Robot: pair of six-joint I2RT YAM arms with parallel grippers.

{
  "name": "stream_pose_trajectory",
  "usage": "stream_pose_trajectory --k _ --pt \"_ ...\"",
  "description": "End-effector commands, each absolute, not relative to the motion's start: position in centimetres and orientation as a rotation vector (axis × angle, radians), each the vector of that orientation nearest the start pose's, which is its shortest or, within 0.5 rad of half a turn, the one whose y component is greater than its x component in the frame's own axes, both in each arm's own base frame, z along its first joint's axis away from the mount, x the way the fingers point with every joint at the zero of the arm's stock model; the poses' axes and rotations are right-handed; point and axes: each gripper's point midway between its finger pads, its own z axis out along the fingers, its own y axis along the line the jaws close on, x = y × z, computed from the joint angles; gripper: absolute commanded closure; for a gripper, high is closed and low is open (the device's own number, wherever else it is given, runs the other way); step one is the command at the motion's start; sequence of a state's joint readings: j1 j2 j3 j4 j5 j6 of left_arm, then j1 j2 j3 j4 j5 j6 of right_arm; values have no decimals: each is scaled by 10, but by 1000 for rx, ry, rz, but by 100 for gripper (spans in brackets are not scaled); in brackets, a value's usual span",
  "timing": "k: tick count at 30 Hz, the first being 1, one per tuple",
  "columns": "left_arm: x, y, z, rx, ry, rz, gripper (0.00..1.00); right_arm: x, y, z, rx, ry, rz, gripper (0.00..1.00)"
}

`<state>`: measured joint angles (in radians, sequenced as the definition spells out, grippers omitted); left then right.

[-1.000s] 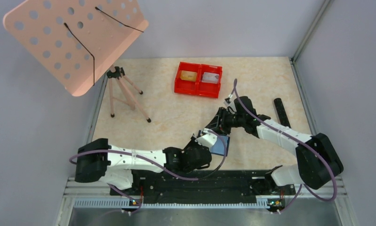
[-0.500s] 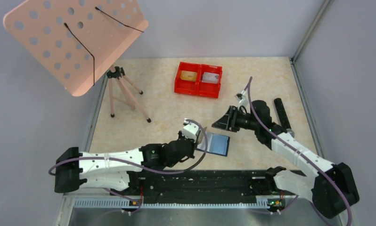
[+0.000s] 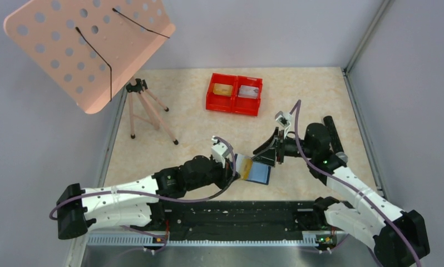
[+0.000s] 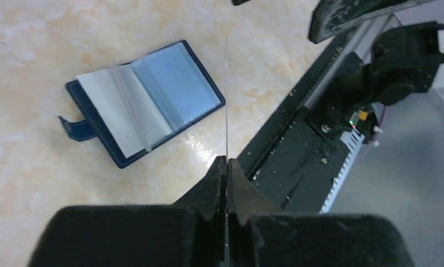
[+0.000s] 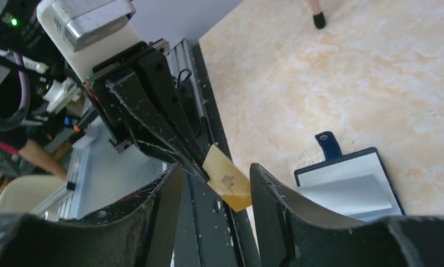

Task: Take the credit cards out of the card holder
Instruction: Pick up the credit card from the card holder.

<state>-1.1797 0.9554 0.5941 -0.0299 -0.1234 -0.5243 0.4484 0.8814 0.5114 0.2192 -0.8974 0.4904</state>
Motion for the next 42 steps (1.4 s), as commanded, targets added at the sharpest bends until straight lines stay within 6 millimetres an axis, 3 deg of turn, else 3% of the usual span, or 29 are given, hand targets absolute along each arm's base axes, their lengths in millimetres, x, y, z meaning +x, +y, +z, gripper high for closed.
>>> stream_pose_trajectory --k 1,6,11,21,28,32,35,36,42 --pt "103 -323 185 738 1983 -1126 100 157 251 226 -904 1695 1483 50" --pt "97 -324 185 788 2000 -1134 100 159 253 225 -939 1712 1489 50" --pt "95 -327 186 808 1999 -1154 100 151 255 208 -938 1779 1586 50" --pt "95 -331 182 815 2025 -1189 100 144 259 206 -959 1772 1622 49" --pt "94 -334 185 816 2019 -1216 100 136 267 194 -998 1821 1667 50" --pt "97 -332 185 802 2020 -1220 100 134 267 195 -1003 1824 1663 60" --pt "102 -329 186 775 2029 -1222 100 136 267 198 -999 1819 1645 86" --pt "105 -327 186 752 2041 -1217 100 137 266 199 -988 1821 1634 99" --pt "137 -311 190 548 2087 -1233 64 156 269 236 -728 1773 1619 100"
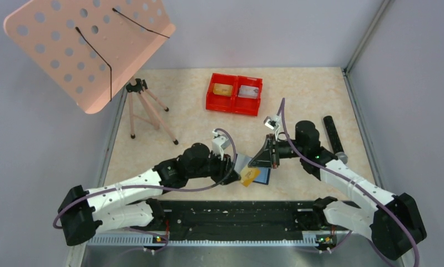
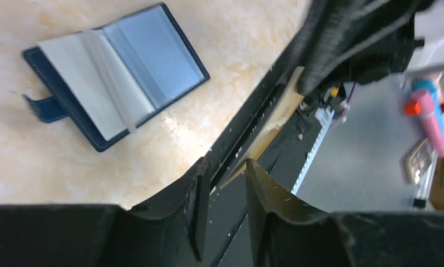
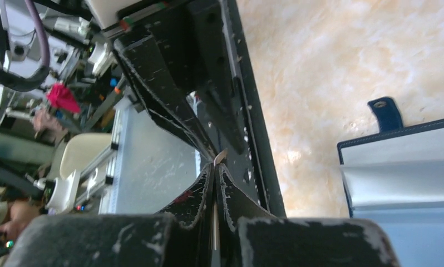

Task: Take the credit cards out of the card holder
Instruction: Pick up the credit card from the card holder.

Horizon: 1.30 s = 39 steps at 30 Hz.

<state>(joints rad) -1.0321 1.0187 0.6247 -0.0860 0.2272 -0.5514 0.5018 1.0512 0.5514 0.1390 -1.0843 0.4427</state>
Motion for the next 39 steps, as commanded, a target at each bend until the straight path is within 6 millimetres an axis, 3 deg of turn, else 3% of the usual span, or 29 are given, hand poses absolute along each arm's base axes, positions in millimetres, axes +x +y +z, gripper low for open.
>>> stream_pose_trajectory --k 1,6,10,14,20,27,32,35,39 --pt "143 -308 194 508 2078 -1240 61 162 269 242 -669 1774 1613 100" --pt "164 -297 216 344 2008 -1313 50 192 263 262 -327 1796 1561 100" --pt "174 -289 237 246 1918 -1385 38 202 254 285 -120 1669 1612 100" --pt "178 -291 254 223 1850 -1466 36 208 243 296 28 1581 1640 100" --pt "184 -304 270 222 1776 -1550 37 214 230 294 176 1524 1652 100" --pt "192 -317 279 224 1757 -1594 45 220 214 282 333 1481 1634 100" --pt "200 -320 277 192 1758 -1589 55 221 209 277 373 1470 1627 100" --pt "201 -321 279 181 1748 -1607 68 221 208 272 391 1474 1624 100" --pt "202 -324 282 177 1742 -1632 92 222 205 268 421 1474 1623 100"
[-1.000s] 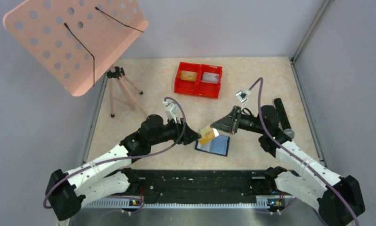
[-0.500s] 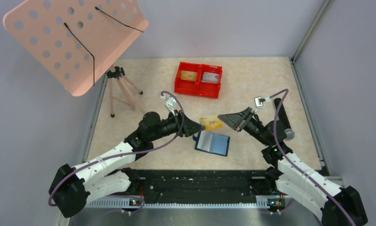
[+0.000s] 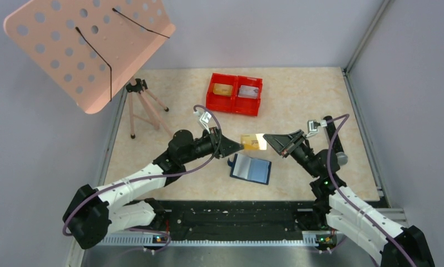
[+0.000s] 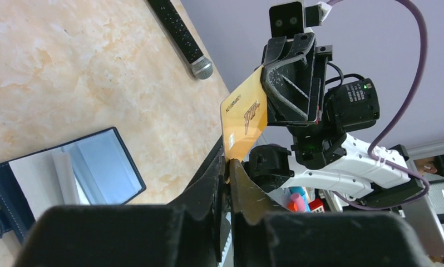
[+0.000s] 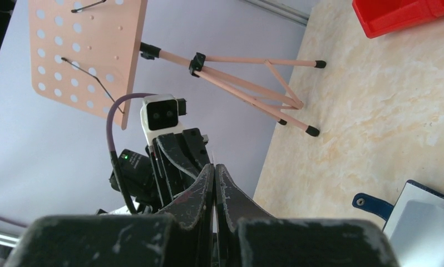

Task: Take the credit cards out of the card holder
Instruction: Pick up the credit card from the card holder.

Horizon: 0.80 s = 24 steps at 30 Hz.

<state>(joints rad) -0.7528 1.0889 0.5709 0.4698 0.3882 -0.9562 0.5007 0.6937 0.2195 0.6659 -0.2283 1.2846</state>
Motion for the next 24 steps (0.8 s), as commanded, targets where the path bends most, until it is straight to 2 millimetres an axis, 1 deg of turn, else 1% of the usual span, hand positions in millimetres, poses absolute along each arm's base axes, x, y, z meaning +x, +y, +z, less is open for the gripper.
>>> stream_pose_trajectory --k 1,2,6,8,9,10,13,16,18,19,20,21,22,23,24 --pt "203 -324 283 173 1739 -1636 98 222 205 266 426 1474 1621 100" --pt "204 -323 283 165 1740 -1639 100 223 204 265 432 1474 1616 100" --pt "213 -319 280 126 1759 -1628 100 223 201 261 448 1478 1601 100" --pt "219 -317 275 118 1782 -1602 100 223 200 259 445 1480 1590 100" --pt "223 -316 275 124 1788 -1587 100 223 200 255 449 1493 1576 98" --pt "225 -316 274 135 1799 -1572 100 223 199 254 445 1500 1564 94" --pt "235 -312 263 143 1859 -1487 100 223 195 252 426 1510 1510 77" --pt "247 -305 256 158 1900 -1393 100 222 189 251 419 1524 1446 55" --pt "258 -301 252 174 1943 -1323 100 222 185 252 405 1532 1395 44" --pt "263 -298 250 180 1972 -1288 100 221 183 251 403 1543 1375 37" --pt "269 -294 243 176 2018 -1254 100 220 181 252 400 1547 1362 29" --pt "273 -293 242 185 2038 -1236 100 219 180 252 392 1556 1347 18" --pt "281 -291 241 190 2050 -1206 100 218 179 251 380 1564 1334 4" --pt "287 -288 237 183 2075 -1174 100 216 179 251 369 1574 1323 2" --pt "295 -286 233 175 2095 -1143 100 214 178 250 357 1586 1308 1"
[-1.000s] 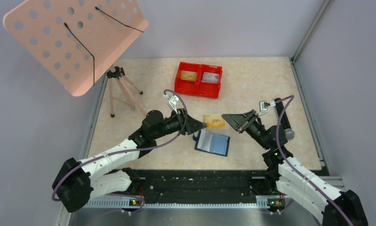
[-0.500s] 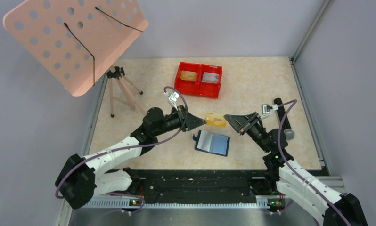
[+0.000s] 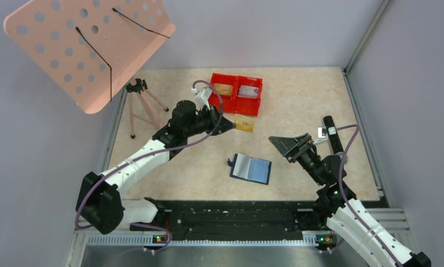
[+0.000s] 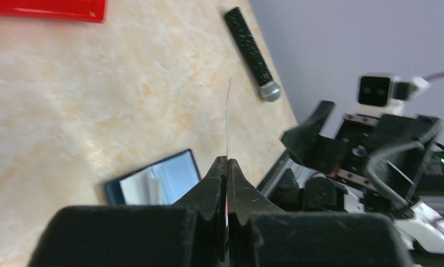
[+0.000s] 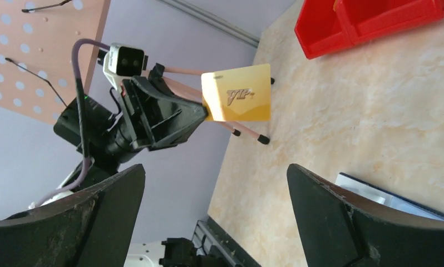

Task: Take the credit cards out of the card holder
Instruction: Pick up the credit card from the card holder, then place the credit card in the storage box.

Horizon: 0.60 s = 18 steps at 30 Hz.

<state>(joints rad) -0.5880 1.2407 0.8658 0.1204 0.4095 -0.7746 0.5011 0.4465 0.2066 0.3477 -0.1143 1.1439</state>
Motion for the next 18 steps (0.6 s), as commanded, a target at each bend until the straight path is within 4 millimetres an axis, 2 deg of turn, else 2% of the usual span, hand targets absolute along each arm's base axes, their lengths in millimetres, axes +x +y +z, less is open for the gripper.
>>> stream_pose_trajectory --k 1,10,13,18 --pt "304 -283 230 163 2116 -1106 100 213 178 248 349 1600 1299 1" --pt "385 -270 205 133 2200 -809 100 197 182 226 241 1724 1248 1" --pt "414 -267 203 114 2194 -706 100 194 181 229 213 1729 1233 1" --pt "457 -260 208 89 2163 -604 100 193 177 221 194 1778 1173 1"
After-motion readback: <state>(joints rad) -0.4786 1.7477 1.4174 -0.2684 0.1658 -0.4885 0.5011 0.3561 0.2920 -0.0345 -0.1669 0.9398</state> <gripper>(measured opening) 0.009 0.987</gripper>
